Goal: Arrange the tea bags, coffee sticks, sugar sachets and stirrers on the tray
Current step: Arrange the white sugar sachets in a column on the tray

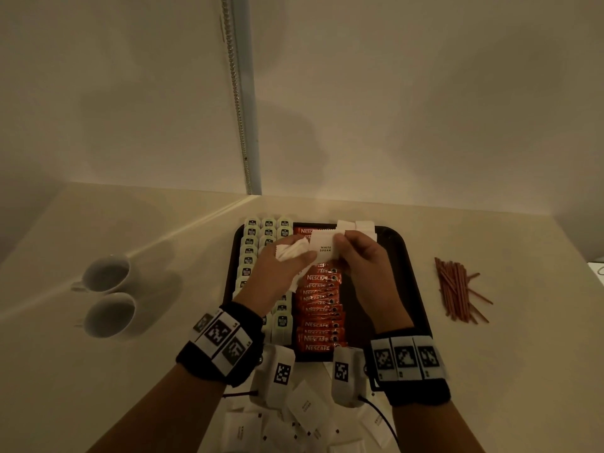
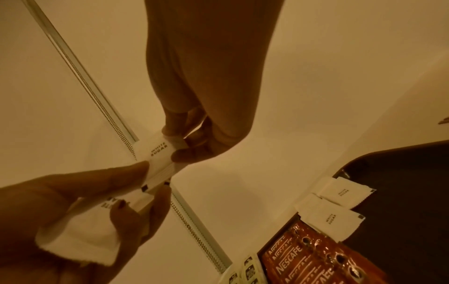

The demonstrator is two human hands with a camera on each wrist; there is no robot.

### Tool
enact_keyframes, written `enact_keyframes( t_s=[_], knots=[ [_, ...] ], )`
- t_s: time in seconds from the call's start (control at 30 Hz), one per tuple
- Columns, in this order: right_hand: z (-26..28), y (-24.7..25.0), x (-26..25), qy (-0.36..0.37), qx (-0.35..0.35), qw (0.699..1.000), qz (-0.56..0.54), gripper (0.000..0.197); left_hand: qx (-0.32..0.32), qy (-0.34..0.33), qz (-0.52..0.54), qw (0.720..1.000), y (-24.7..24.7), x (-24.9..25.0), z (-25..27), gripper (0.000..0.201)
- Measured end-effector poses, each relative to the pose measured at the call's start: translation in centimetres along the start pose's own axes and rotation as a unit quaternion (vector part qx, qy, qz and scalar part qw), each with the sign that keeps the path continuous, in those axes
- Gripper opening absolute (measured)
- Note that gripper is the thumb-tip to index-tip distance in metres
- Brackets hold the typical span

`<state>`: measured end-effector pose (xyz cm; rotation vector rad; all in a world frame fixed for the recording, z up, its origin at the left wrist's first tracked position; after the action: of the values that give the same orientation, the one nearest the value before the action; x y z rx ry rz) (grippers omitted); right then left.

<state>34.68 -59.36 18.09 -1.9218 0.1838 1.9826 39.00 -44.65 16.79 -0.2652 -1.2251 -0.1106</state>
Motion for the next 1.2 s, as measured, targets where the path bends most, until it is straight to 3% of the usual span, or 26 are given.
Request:
enact_keyframes(
  t_s=[0.1, 0.27, 0.43, 0.57, 0.8, 0.97, 1.1, 1.2],
  knots=[
    [-0.9, 1.2, 0.9, -0.02, 0.026, 0.999, -0.007, 0.012, -0.02, 0.052, 0.074, 0.996, -0.2, -0.7, -0.3, 0.024],
    [-5.0, 6.5, 3.7, -0.059, 0.078, 0.995, 0.036, 0.022, -0.04, 0.123, 0.288, 0.949, 0.7, -1.0, -1.1, 0.03],
    [-9.9, 12.1, 7.3, -0.097, 0.197, 0.95, 0.221, 0.018, -0.018, 0.103, 0.249, 0.963, 1.4, -0.4, -2.5, 0.031],
    [-12.3, 13.8, 9.9, -0.129, 0.173, 0.905, 0.367, 0.023, -0.01, 0.092, 0.22, 0.971, 1.7, -0.1, -3.0, 0.034],
    [-13.0, 13.8, 10.8, -0.11, 0.178, 0.87, 0.446, 0.022, -0.004, 0.127, 0.288, 0.949, 1.3, -0.4, -3.2, 0.034],
    [-13.3, 13.7, 11.4, -0.097, 0.188, 0.856, 0.471, 0.02, -0.041, 0.124, 0.326, 0.936, 1.2, -0.1, -3.1, 0.034],
    [-13.1, 13.0, 11.0, -0.09, 0.186, 0.856, 0.474, 0.019, -0.011, 0.128, 0.317, 0.94, 1.2, 0.0, -3.4, 0.032],
    [-12.4, 10.2, 8.3, -0.062, 0.172, 0.887, 0.425, 0.026, 0.019, 0.12, 0.293, 0.948, 1.2, 0.0, -3.6, 0.032]
  ],
)
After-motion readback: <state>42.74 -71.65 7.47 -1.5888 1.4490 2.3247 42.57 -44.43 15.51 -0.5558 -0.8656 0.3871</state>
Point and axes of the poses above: each hand's wrist, its own z-axis away from the middle knuckle, its own y-axis out of the back of the hand, x = y × z, the point moved 2 cm from there along -z, towards the middle knuckle, and after that the axes turned 4 degrees about x, right-handed, at the moved point
